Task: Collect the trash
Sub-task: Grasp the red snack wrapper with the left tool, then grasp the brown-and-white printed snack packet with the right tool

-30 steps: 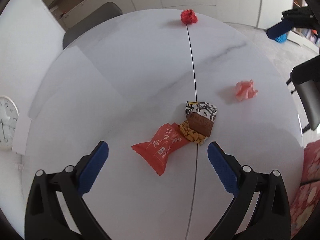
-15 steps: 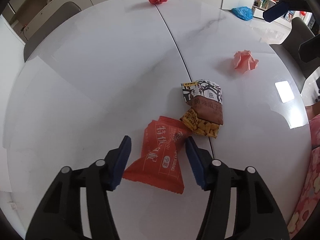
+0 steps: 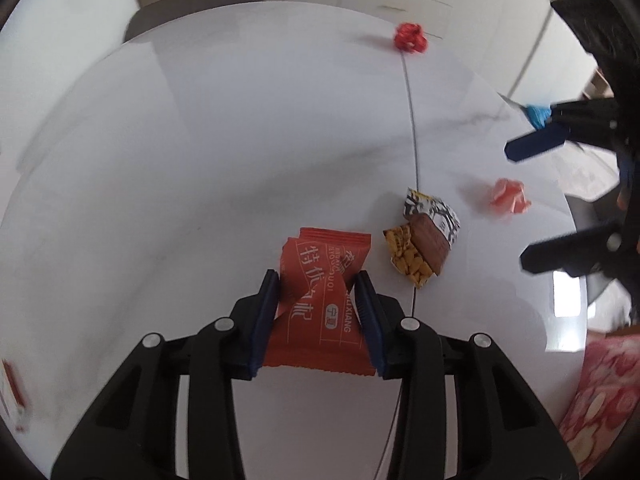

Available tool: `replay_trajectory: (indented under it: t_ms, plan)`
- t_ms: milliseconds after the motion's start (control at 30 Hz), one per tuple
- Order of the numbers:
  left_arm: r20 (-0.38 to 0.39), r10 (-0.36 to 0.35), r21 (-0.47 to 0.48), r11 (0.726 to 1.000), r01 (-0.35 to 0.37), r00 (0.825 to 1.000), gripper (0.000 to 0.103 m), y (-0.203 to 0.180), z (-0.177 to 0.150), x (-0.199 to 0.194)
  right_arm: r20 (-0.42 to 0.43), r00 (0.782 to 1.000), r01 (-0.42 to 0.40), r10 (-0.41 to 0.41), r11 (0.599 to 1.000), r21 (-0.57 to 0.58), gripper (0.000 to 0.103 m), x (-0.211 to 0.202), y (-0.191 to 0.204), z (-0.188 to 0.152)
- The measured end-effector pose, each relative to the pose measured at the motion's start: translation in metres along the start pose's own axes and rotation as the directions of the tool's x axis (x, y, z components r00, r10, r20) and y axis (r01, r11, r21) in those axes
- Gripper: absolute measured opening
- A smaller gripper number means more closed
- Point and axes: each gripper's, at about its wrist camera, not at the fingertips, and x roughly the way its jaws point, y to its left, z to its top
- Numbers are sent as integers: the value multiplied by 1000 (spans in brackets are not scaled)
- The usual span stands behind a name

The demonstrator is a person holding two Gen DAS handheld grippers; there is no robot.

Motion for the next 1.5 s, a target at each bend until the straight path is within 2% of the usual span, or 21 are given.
replay_trajectory:
  t_ms: [100,200,300,400,500,633,700,767,867,933,1067,1133,1200,1300,1400,1500]
  plan:
    - [11,39,-148,988,-37,999,39,4,-8,-15,-24,1000,-5,1,986,-166,100,11,14,14]
    - [8,91,-248,965,-86,996,39,3,-14,-28,-54,999,-18,-1,939,-343,100,17,25,24]
    - [-4,140,-359,924,-132,990,39,-3,-24,-46,-100,995,-46,-7,856,-514,100,26,32,30]
    - [-20,173,-473,866,-162,985,39,-11,-32,-62,-151,988,-85,-18,757,-648,100,38,38,32]
    - [-17,201,-543,821,-178,979,39,-21,-41,-76,-176,983,-99,-50,666,-740,95,51,42,31]
    - [-25,249,-588,780,-215,968,39,-29,-57,-100,-188,979,-107,-84,569,-816,86,61,46,29]
    - [-27,262,-614,757,-223,965,39,-31,-62,-107,-180,979,-104,-95,532,-841,83,64,49,29]
    - [-32,262,-636,739,-222,965,39,-37,-62,-109,-190,977,-114,-95,519,-847,77,67,50,30]
    - [-44,270,-652,722,-232,962,39,-40,-61,-109,-209,975,-141,-74,520,-843,75,70,52,30]
    - [-51,274,-651,720,-240,960,39,-42,-61,-109,-220,974,-157,-59,526,-836,67,70,54,32]
    - [-59,263,-642,729,-239,963,39,-42,-55,-111,-221,974,-160,-47,548,-821,49,66,59,33]
    - [-58,258,-634,737,-235,964,39,-44,-54,-112,-215,976,-152,-44,573,-806,44,65,60,33]
    - [-52,254,-622,749,-230,966,39,-44,-51,-113,-216,976,-154,-28,612,-776,40,63,59,33]
    - [-41,251,-596,771,-225,967,39,-47,-46,-114,-194,981,-159,28,695,-701,40,50,49,32]
    - [-24,241,-562,799,-212,970,39,-55,-38,-114,-135,984,-174,117,805,-567,40,19,29,26]
    - [-3,225,-517,834,-194,974,39,-67,-27,-113,-52,983,-181,176,883,-434,40,-18,5,10]
